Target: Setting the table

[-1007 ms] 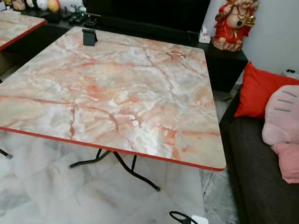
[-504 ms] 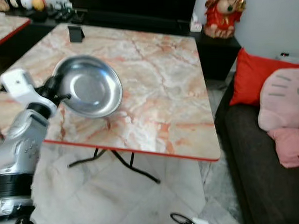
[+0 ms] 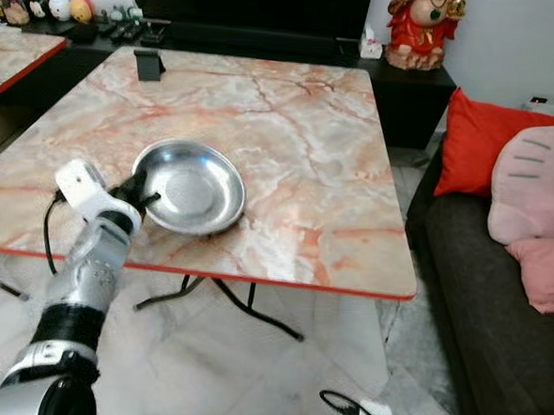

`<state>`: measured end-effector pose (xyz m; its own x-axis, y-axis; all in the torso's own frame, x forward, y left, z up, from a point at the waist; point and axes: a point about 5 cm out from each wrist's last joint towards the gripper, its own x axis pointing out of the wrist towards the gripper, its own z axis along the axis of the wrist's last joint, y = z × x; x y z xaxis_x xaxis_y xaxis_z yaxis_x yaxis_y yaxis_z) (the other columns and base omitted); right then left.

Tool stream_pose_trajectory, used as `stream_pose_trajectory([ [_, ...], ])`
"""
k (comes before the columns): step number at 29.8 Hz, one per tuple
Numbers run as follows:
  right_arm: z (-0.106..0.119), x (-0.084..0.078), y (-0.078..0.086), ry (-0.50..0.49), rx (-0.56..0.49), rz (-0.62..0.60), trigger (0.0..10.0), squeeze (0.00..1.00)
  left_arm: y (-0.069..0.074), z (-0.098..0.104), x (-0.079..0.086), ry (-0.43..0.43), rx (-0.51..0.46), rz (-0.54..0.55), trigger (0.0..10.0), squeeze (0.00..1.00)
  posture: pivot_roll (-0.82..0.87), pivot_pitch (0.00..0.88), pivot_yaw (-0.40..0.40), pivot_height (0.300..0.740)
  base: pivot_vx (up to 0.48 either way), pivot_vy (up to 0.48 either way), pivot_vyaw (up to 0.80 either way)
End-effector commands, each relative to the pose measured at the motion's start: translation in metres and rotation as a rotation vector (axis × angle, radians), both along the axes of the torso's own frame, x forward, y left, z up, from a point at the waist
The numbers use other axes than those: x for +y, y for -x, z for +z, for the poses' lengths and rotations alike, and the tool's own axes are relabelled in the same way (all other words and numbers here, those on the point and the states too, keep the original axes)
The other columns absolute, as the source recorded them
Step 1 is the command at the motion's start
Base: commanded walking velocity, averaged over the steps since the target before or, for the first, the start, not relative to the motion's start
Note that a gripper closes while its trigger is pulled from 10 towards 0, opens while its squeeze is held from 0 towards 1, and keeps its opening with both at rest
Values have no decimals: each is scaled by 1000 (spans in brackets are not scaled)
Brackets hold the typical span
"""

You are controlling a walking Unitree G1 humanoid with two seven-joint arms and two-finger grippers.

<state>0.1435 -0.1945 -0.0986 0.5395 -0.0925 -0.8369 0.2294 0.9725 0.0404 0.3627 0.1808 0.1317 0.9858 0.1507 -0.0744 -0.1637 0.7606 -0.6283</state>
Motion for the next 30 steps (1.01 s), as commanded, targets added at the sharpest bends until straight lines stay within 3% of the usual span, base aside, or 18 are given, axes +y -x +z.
stream_pose_trajectory([
  [1, 1, -2, -1, 1, -8, -12, 10000, 0, -6, 5, -5, 48, -19, 1, 10000, 0, 20, 0, -16, 740, 0, 0, 0],
  [14, 1, 0, -2, -1, -12, -18, 10000, 0, -9, -2, 9, 58, 13, 89, 10000, 0, 14, 0, -18, 740, 0, 0, 0],
  [30, 2, 2, -5, 1, -21, -3, 10000, 0, 4, -30, 0, -18, 143, -27, 10000, 0, 30, 0, -23, 740, 0, 0, 0],
])
